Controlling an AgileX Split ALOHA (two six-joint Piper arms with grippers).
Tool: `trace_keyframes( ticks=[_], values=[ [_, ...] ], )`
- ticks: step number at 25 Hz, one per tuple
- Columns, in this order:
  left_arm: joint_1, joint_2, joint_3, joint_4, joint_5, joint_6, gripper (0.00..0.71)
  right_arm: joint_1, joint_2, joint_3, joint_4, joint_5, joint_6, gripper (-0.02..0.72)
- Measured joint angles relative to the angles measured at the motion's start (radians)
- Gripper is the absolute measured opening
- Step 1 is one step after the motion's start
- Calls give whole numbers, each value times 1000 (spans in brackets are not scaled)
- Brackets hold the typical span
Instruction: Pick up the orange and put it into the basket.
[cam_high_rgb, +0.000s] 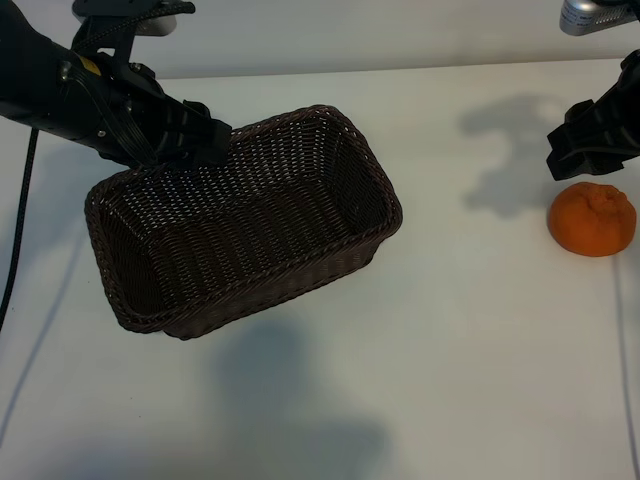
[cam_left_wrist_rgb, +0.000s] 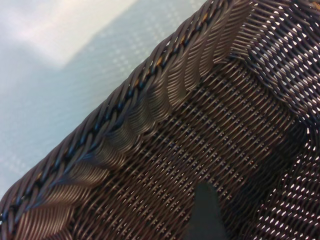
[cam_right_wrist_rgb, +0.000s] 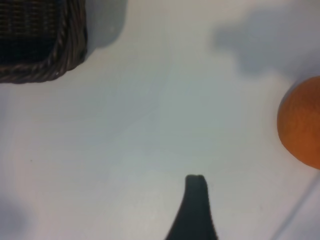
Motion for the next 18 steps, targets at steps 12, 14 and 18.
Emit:
trace_keyframes(
  ticks=[12, 14, 18],
  values=[
    [0, 0, 0, 0, -13, -1, 553, 0, 0, 0, 0, -7, 0, 574],
    [0, 0, 0, 0, -21, -1, 553, 0, 0, 0, 0, -8, 0, 574],
    [0, 0, 0, 0, -22, -1, 553, 0, 0, 0, 0, -8, 0, 574]
  ],
)
